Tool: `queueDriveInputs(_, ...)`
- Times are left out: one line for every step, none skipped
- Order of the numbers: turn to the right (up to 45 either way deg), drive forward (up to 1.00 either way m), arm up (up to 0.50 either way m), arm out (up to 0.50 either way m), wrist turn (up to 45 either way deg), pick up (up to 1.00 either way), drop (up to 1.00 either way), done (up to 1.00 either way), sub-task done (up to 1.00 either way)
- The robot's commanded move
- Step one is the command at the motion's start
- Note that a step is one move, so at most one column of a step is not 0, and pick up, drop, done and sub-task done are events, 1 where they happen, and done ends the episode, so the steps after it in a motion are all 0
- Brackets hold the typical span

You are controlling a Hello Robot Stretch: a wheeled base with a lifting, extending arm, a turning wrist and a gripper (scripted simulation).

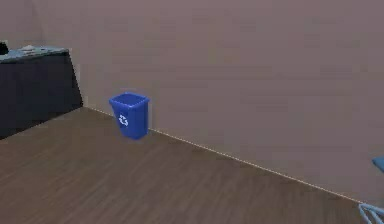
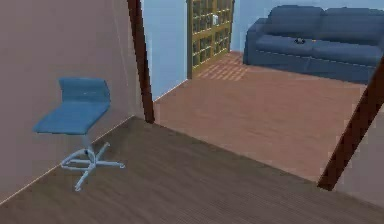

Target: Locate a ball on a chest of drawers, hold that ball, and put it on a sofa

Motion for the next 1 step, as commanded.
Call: queueDriveInputs(45.0,0.00,0.00,0.00,0.0,0.00,0.00,0.00,0.00)
